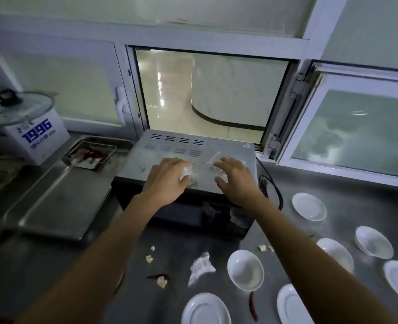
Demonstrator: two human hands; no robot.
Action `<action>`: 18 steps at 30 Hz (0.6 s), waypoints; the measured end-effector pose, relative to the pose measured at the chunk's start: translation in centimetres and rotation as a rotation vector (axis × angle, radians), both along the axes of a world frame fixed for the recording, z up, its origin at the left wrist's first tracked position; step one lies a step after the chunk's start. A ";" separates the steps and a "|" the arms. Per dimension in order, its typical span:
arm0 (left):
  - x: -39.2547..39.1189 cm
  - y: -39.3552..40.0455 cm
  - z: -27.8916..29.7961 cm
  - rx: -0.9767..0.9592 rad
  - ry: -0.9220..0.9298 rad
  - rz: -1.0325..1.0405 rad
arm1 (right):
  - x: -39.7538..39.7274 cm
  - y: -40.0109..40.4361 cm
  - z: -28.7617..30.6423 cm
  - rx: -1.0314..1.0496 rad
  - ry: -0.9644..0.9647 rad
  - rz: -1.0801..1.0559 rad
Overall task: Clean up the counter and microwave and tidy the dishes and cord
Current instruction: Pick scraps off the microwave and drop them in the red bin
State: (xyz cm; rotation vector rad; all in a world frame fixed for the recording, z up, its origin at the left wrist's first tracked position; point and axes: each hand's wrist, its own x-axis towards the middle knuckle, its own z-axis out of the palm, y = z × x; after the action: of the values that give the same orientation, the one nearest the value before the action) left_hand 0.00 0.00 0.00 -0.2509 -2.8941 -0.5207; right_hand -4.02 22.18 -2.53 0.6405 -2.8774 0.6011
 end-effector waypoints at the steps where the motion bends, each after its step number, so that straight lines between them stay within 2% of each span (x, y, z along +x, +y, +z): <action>1: -0.5 -0.4 -0.3 -0.003 0.008 -0.023 | -0.2 -0.4 -0.1 0.008 -0.011 -0.023; 6: -2.7 -0.7 -1.9 -0.129 -0.017 -0.079 | -0.9 -0.9 -0.8 0.064 0.001 -0.124; 12: -4.4 -0.3 -3.2 -0.174 -0.036 -0.097 | -2.5 0.2 -1.2 0.092 0.019 -0.161; 18: -4.9 0.6 -3.1 -0.250 -0.041 -0.032 | -5.1 0.8 -1.7 0.198 -0.081 -0.152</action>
State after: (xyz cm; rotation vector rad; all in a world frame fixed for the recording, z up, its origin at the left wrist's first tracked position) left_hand -4.88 0.63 -3.11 -0.3260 -2.9970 -0.1693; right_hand -9.10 22.97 -4.19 0.4232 -3.0514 0.3322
